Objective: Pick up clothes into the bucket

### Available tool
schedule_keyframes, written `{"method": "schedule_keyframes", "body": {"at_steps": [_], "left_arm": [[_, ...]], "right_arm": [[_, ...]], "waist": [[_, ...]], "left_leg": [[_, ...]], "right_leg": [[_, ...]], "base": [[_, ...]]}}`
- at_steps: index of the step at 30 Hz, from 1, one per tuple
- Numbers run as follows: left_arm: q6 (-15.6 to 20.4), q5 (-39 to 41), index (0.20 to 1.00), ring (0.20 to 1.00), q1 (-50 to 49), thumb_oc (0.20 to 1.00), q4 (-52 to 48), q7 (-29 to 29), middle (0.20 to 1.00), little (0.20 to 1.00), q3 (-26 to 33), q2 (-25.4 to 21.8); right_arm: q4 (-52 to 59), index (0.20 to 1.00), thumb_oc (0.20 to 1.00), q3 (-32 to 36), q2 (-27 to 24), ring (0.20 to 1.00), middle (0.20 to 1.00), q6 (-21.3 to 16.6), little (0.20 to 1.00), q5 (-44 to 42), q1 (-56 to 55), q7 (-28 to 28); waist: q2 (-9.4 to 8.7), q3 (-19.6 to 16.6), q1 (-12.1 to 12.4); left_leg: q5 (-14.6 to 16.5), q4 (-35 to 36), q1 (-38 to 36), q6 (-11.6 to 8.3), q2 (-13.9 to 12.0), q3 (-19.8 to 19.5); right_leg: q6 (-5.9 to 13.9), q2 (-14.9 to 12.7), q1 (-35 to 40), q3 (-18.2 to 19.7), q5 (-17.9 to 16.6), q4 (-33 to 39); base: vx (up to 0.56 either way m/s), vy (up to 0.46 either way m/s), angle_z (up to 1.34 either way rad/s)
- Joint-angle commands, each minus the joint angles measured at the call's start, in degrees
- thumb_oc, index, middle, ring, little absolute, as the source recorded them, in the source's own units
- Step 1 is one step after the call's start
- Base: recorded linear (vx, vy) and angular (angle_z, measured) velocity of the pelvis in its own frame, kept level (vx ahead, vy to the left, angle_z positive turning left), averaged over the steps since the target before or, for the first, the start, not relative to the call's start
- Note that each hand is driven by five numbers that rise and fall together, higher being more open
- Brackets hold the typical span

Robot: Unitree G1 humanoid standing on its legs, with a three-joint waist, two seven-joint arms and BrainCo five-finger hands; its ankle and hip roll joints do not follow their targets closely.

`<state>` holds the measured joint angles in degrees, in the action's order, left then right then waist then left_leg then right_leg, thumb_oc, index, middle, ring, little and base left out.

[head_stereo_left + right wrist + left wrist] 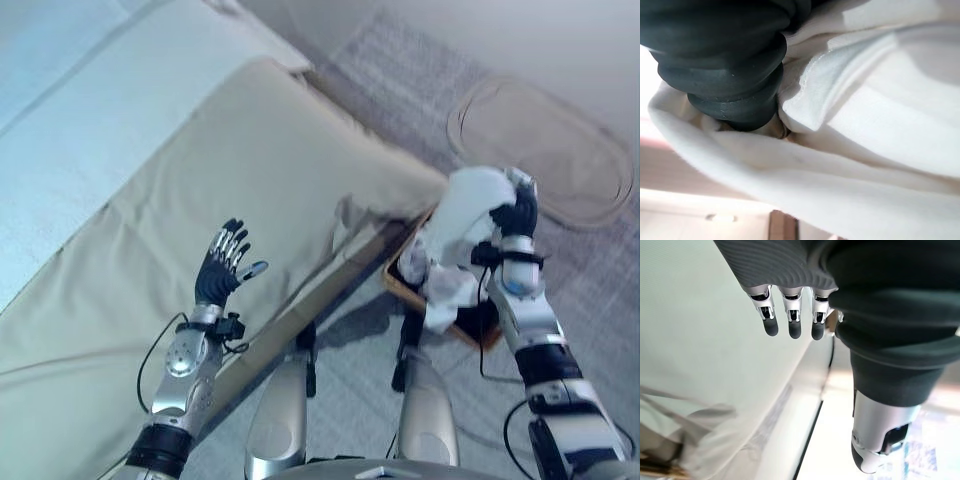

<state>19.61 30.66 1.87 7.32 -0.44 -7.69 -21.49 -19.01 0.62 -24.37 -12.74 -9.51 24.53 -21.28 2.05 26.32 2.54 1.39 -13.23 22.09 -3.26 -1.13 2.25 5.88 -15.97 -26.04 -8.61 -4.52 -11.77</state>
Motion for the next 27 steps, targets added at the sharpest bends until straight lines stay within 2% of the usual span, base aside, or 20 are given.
{"method": "schedule_keyframes", "body": {"at_steps": [1,5,14,20,21,22,23,24,27], "left_arm": [[4.22,0.94,1.0,1.0,-2.5,1.0,-5.14,1.2,1.0,1.0,1.31,-1.19],[4.9,1.32,1.0,1.0,-1.29,1.0,-6.95,2.36,1.0,1.0,0.91,-1.37],[6.29,0.95,1.0,1.0,3.41,1.0,-8.75,5.17,1.0,1.0,-0.42,-1.56],[6.81,1.37,1.0,1.0,4.39,1.0,-9.67,6.03,1.0,1.0,-0.94,-1.27],[6.9,1.34,1.0,1.0,4.47,1.0,-9.83,6.4,1.0,1.0,-1.2,-1.35],[6.93,1.32,1.0,1.0,4.55,1.0,-9.86,6.43,1.0,1.0,-1.17,-1.32],[7.09,0.99,1.0,1.0,4.58,1.0,-10.07,6.96,1.0,1.0,-1.68,-1.37],[7.08,0.96,1.0,1.0,4.67,1.0,-10.04,6.98,1.0,1.0,-1.62,-1.34],[7.29,0.4,1.0,1.0,4.87,1.0,-10.24,7.93,1.0,1.0,-2.68,-1.06]], "right_arm": [[3.98,0.2,0.2,1.17,-2.63,0.2,0.2,-4.48,0.2,0.61,3.59,-2.92],[3.99,0.2,0.2,1.33,-4.51,0.2,0.2,-4.67,0.2,1.19,6.79,-4.86],[-1.68,0.2,0.2,0.08,-7.66,0.2,0.2,-4.57,0.2,2.1,14.34,-7.83],[-4.95,0.2,0.2,-1.72,-9.28,0.2,0.2,-4.46,0.2,2.2,18.48,-8.87],[-7.31,0.2,0.2,-2.28,-9.49,0.2,0.2,-4.13,0.2,1.9,20.14,-9.53],[-7.44,0.2,0.2,-2.34,-9.55,0.2,0.2,-4.21,0.2,1.87,20.32,-9.56],[-9.99,0.2,0.2,-3.69,-9.83,0.2,0.2,-3.85,0.2,2.16,21.56,-9.72],[-10.12,0.2,0.2,-3.77,-9.86,0.2,0.2,-3.89,0.2,2.14,21.76,-9.72],[-13.62,0.2,0.2,-6.52,-9.47,0.2,0.2,-2.05,0.2,4.99,22.51,-10.1]], "waist": [[-0.45,-2.89,0.19],[-0.01,-0.19,-0.61],[1.24,2.66,-2.03],[2.13,3.38,-2.37],[2.59,3.11,-2.23],[2.52,3.39,-2.36],[2.94,3.47,-2.34],[3.0,3.35,-2.24],[3.54,3.44,-2.26]], "left_leg": [[0.73,-2.75,3.41,1.13,-1.03,-1.0],[1.87,-6.1,7.78,1.18,-1.17,0.28],[4.07,-12.11,15.89,1.63,-1.1,1.74],[5.16,-15.6,20.8,1.86,-0.99,2.17],[7.11,-17.14,21.88,1.51,-0.9,1.85],[5.57,-17.12,22.68,1.89,-0.87,2.34],[5.86,-18.28,24.33,2.0,-0.79,2.47],[7.54,-18.7,23.84,1.6,-0.85,2.02],[8.1,-20.45,26.35,1.68,-0.85,2.17]], "right_leg": [[2.11,-1.29,0.41,-0.38,3.04,-4.15],[2.47,-1.77,-4.79,-0.04,2.95,-7.14],[2.61,-2.1,-14.08,1.77,3.81,-13.26],[2.22,-2.17,-19.27,3.31,4.87,-16.99],[2.53,-1.85,-20.41,4.12,6.89,-18.81],[1.99,-2.05,-21.03,3.87,5.4,-18.4],[1.75,-2.02,-22.9,4.34,5.81,-19.86],[2.28,-1.82,-22.62,4.74,7.44,-20.65],[1.93,-1.68,-25.49,5.42,8.26,-23.0]], "base": [[-0.03,0.022,-0.05],[-0.04,0.02,-0.07],[-0.03,-0.002,-0.11],[0.0,-0.008,-0.03],[0.0,0.0,0.0],[-0.02,0.0,-0.04],[-0.01,0.006,-0.05],[0.06,0.002,-0.06],[0.02,0.004,-0.03]]}}
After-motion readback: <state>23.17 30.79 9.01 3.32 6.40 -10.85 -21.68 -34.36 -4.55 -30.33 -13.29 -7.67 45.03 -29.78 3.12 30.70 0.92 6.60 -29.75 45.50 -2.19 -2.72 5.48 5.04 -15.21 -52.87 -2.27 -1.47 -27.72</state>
